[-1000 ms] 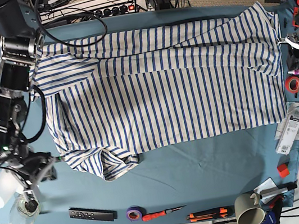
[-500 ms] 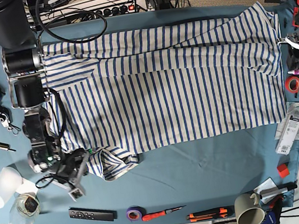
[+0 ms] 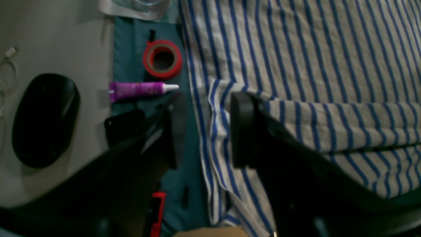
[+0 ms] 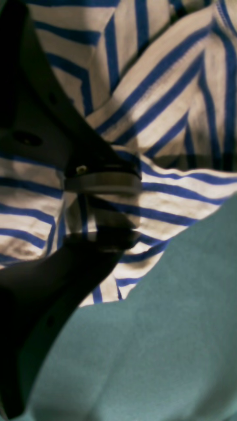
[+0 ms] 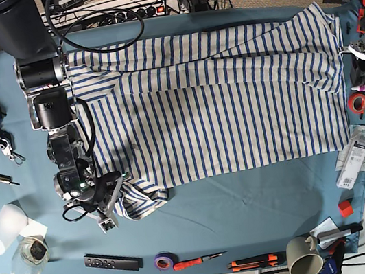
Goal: Fold the T-shirt properly
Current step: 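Move the right gripper down to the shirt's sleeve and grasp it, then lower the left gripper to the shirt's side edge near the hem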
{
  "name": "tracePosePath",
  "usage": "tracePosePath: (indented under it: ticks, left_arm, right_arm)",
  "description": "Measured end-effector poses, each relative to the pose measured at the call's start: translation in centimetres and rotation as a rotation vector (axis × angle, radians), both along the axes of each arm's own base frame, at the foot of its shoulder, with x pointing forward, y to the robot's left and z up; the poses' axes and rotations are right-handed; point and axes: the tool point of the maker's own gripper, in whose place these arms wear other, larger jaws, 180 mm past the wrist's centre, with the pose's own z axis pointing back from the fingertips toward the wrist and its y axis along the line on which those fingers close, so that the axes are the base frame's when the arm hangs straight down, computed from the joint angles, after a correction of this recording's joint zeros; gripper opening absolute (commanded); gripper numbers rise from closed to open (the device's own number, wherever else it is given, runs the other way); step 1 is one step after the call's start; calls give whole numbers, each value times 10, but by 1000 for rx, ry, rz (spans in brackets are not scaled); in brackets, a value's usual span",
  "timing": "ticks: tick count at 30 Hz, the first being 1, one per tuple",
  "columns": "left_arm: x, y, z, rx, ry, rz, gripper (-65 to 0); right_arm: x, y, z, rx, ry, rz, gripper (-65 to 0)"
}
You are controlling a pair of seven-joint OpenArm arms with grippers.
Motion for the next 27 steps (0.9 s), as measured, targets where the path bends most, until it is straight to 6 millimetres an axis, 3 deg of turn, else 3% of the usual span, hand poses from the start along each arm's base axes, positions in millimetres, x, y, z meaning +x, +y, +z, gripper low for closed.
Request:
tracePosePath:
  ticks: [2,5,11,14,17,23,27]
  left_arm:
    - [0,0,0,-2,-1,0,-416]
    - [0,-1,1,-8,-3,-2,-418]
    - [2,-3,3,-18,-21,-5,-421]
    - [2,-3,3,-17,-21,-5,-494]
    - [4,-3,5,-19,-33,-5,-568]
    - [9,-3,11,-22,-75,-3,-633]
    - [20,-3,22,-22,-118,-3,-650]
  right_arm:
    - [1,0,0,2,-8,1,-489]
    - [1,1,0,4,-8,2,-647]
    - [3,-4,2,-11,-14,-19,-650]
    - [8,-13,11,-40,-36,-61,-650]
    - [13,-15,26,-62,-64,-60,-650]
    - [22,-1,62,-29,-128,-52,-650]
    - [20,1,72,-37,-120,-55,-650]
